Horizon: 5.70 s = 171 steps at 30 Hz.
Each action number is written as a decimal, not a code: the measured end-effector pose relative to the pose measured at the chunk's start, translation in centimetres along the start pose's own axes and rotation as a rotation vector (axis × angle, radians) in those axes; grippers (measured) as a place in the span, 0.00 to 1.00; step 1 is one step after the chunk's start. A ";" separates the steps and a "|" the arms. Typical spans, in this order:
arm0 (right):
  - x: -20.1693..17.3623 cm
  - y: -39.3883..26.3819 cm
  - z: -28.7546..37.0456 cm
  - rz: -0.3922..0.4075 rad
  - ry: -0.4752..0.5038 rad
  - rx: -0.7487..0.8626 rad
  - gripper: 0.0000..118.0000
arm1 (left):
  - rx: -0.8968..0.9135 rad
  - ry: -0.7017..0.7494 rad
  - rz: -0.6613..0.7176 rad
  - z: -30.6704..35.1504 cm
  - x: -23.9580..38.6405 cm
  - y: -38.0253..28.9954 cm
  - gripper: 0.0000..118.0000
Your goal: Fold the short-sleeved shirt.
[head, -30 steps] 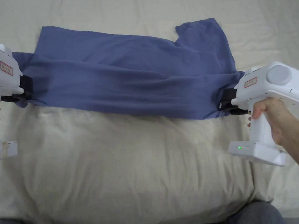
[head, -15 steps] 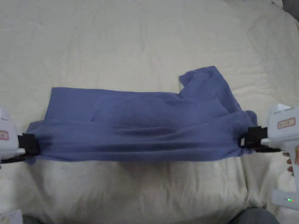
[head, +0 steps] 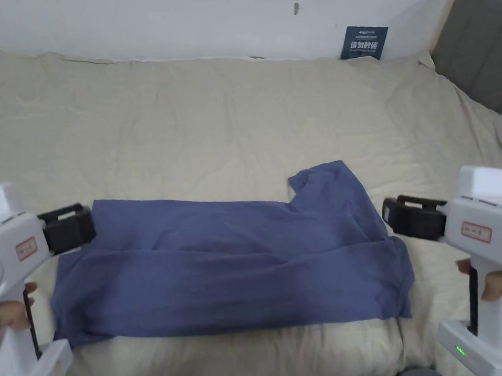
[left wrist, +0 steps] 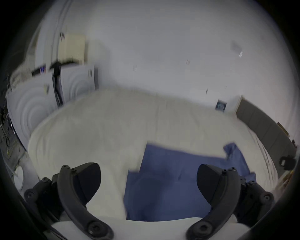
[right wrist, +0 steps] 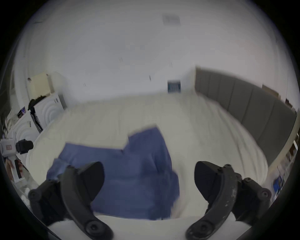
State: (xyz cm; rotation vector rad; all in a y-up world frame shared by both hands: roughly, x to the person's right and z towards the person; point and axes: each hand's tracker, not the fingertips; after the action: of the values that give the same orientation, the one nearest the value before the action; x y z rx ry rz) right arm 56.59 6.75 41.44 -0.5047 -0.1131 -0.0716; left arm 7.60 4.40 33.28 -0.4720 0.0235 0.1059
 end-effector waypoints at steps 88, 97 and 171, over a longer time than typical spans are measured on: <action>5.1 0.6 -34.7 -0.141 -0.215 -0.626 0.23 | -0.455 -0.027 0.005 -22.3 1.2 4.9 0.01; 4.7 5.3 -27.6 -0.150 -0.074 -0.495 0.01 | -0.429 -0.044 0.045 -20.8 0.0 5.9 0.01; -7.8 -1.0 -3.9 -0.006 0.029 0.060 0.01 | -0.525 -0.357 0.524 -10.3 -14.2 -9.3 1.00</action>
State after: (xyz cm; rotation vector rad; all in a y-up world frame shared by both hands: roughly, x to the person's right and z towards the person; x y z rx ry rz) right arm 49.09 4.31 37.48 -0.4429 -0.0879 -0.0815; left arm -5.55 -9.87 29.03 -0.9584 -0.2378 0.7218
